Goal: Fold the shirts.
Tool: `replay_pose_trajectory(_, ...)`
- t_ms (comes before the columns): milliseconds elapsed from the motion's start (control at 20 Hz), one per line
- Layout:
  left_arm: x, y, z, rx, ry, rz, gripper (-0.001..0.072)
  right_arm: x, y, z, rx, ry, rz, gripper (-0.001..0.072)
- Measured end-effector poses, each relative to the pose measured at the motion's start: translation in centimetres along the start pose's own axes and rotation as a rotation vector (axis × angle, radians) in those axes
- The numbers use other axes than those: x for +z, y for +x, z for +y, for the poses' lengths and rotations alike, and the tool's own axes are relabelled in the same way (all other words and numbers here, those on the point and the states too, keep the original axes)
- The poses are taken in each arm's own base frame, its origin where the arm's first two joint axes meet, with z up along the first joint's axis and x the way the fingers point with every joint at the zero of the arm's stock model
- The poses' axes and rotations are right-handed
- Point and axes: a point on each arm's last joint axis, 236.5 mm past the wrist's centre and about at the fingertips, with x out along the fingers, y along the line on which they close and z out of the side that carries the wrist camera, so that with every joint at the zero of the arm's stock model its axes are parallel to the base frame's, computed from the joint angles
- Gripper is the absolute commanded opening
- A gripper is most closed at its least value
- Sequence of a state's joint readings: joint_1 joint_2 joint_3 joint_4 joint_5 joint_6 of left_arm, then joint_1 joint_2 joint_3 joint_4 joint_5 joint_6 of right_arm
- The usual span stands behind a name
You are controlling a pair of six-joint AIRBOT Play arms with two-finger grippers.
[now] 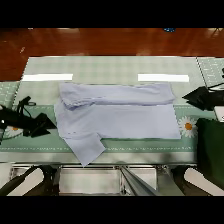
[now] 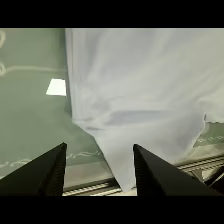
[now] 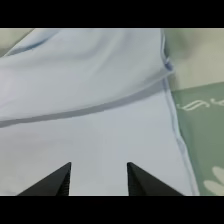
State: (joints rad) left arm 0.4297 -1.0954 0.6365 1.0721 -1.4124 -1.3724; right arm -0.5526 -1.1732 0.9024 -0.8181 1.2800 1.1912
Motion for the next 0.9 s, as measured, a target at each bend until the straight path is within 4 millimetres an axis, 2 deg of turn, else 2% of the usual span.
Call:
replay_pose_trajectory(100, -2.1, 1.7, 0.9, -0.037, -0.071, -0.002, 0.0507, -2.3, 0.7, 0.5, 0.040, 0.017, -0.020, 0.0408)
replay_pose_trajectory(200, -3.1, 2.8, 0.7, -0.078, -0.108, -0.007, 0.0506, -3.8, 1.3, 0.6, 0.060, 0.032, -0.031, 0.0408)
replay_pose_trajectory(350, -4.0, 4.2, 0.1, -0.102, -0.116, 0.004, 0.0506, -4.8, 1.8, 0.8, 0.079, 0.045, -0.041, 0.0408)
replay_pose_trajectory(550, -5.0, 6.6, -0.7, -0.094, -0.119, 0.049, 0.0501, -5.2, 1.9, 1.4, 0.115, 0.062, -0.050, 0.0408)
replay_pose_trajectory(600, -5.2, 7.3, -1.3, -0.098, -0.116, 0.059, 0.0434, -5.1, 1.9, 2.1, 0.142, 0.069, -0.052, 0.0408)
replay_pose_trajectory(650, -5.1, 7.9, -1.8, -0.098, -0.105, 0.057, 0.0333, -5.1, 1.8, 2.5, 0.163, 0.072, -0.053, 0.0408)
replay_pose_trajectory(700, -4.9, 8.6, -2.1, -0.093, -0.094, 0.050, 0.0153, -5.0, 1.7, 2.9, 0.181, 0.078, -0.057, 0.0408)
replay_pose_trajectory(750, -4.4, 9.1, -2.5, -0.091, -0.087, 0.034, 0.0019, -4.7, 1.5, 3.0, 0.194, 0.087, -0.070, 0.0408)
replay_pose_trajectory(850, -4.2, 10.0, -3.2, -0.093, -0.066, 0.025, 0.0016, -4.0, 0.7, 2.3, 0.196, 0.118, -0.103, 0.0408)
replay_pose_trajectory(900, -4.2, 10.3, -3.5, -0.095, -0.054, 0.024, 0.0016, -3.7, 0.2, 1.3, 0.179, 0.138, -0.120, 0.0408)
